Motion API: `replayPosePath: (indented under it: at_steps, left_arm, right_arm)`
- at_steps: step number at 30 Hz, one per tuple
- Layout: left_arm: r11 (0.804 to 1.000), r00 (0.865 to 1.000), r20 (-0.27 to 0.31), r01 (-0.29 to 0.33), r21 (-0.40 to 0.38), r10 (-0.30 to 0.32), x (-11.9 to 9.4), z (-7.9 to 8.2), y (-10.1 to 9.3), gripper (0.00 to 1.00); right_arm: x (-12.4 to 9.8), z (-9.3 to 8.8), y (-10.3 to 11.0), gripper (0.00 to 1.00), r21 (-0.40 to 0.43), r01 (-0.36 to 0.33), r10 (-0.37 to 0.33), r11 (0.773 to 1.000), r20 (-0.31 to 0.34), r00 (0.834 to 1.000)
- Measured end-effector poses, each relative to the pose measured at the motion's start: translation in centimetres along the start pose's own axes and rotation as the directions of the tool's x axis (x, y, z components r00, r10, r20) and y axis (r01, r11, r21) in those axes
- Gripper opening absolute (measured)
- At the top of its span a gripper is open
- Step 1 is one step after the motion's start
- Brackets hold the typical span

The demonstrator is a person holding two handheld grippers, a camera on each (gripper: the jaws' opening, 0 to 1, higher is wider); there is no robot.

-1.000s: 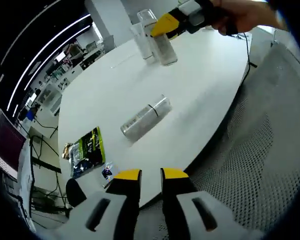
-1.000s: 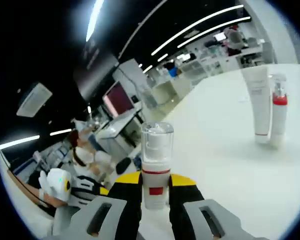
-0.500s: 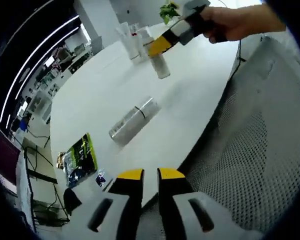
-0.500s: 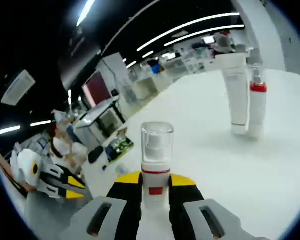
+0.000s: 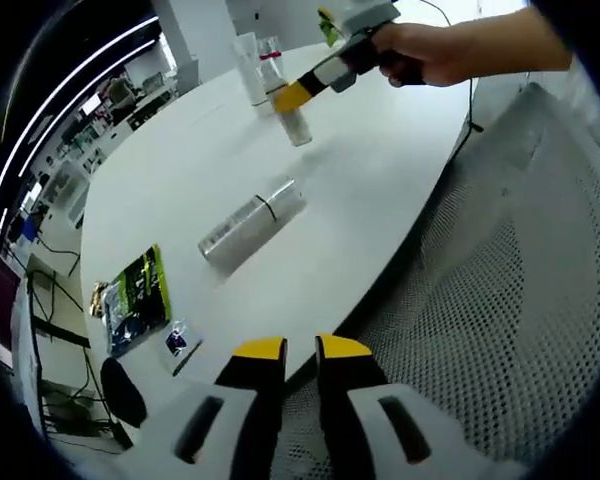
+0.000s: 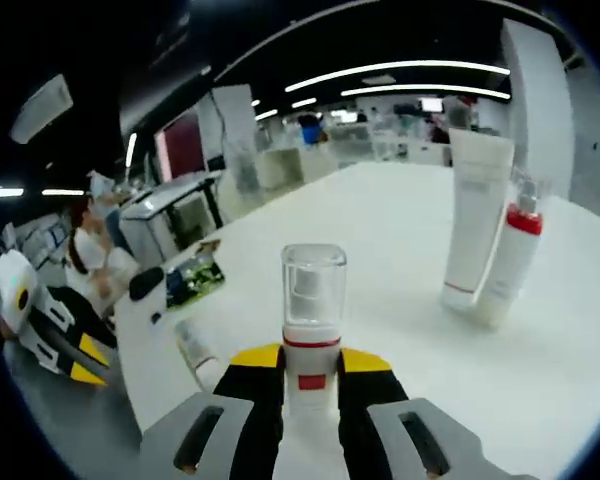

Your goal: Arrange the skincare products in the storage area until every visible bottle or jar stands upright without overlapping.

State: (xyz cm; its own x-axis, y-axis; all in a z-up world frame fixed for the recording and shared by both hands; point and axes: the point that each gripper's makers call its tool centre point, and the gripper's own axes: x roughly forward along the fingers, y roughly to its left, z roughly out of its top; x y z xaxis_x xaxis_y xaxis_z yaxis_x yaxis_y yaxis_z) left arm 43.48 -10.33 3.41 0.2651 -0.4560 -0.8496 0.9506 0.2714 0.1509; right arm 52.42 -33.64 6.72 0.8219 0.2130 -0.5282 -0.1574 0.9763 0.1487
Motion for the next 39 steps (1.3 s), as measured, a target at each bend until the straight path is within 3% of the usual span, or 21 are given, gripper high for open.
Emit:
replayPosePath:
  at_steps: [4, 7, 10, 18, 20, 26, 31, 39]
  left_arm:
    - [1.000, 0.999, 0.033, -0.009, -0.008, 0.010, -0.2, 0.6, 0.2, 0.08]
    - [1.000, 1.000, 0.000, 0.007, -0.005, -0.007, 0.1, 0.0, -0.1, 0.06]
    - [1.000, 1.000, 0.015, 0.008, -0.005, -0.008, 0.0, 0.3, -0.1, 0.10]
    - [1.000, 1.000, 0.021, -0.002, 0.001, 0.002, -0.1, 0.4, 0.1, 0.09]
    - [1.000, 1.000, 0.025, -0.001, 0.002, 0.001, -0.1, 0.4, 0.0, 0.08]
    - [1.000, 1.000, 0.004, 0.002, 0.018, -0.002, -0.1, 0.1, -0.1, 0.06]
    - [1.000, 1.000, 0.001, 0.006, 0.019, -0.006, -0.1, 0.0, -0.1, 0.04]
    - [0.999, 1.000, -0.026, 0.016, 0.028, -0.015, 0.1, -0.4, -0.2, 0.04]
  right_arm:
    - [0.6, 0.0, -1.4, 0.14, 0.000, 0.035, -0.035, 0.999, 0.011, 0.999]
    - [1.2, -0.1, -2.3, 0.14, 0.005, 0.053, -0.053, 0.999, 0.015, 0.998]
    - [1.5, -0.1, -2.8, 0.14, 0.008, 0.059, -0.059, 0.998, 0.017, 0.998]
    - [2.3, 0.2, -3.8, 0.14, -0.050, 0.088, -0.085, 0.995, 0.049, 0.995]
    - [2.6, 0.5, -4.3, 0.14, -0.103, 0.102, -0.095, 0.989, 0.070, 0.993]
    - [2.9, 0.9, -5.4, 0.14, -0.092, 0.130, -0.119, 0.987, 0.110, 0.987]
    - [3.1, 1.3, -6.3, 0.14, -0.151, 0.167, -0.149, 0.974, 0.120, 0.981]
    - [2.8, 1.4, -8.9, 0.14, -0.071, 0.243, -0.229, 0.967, 0.171, 0.958]
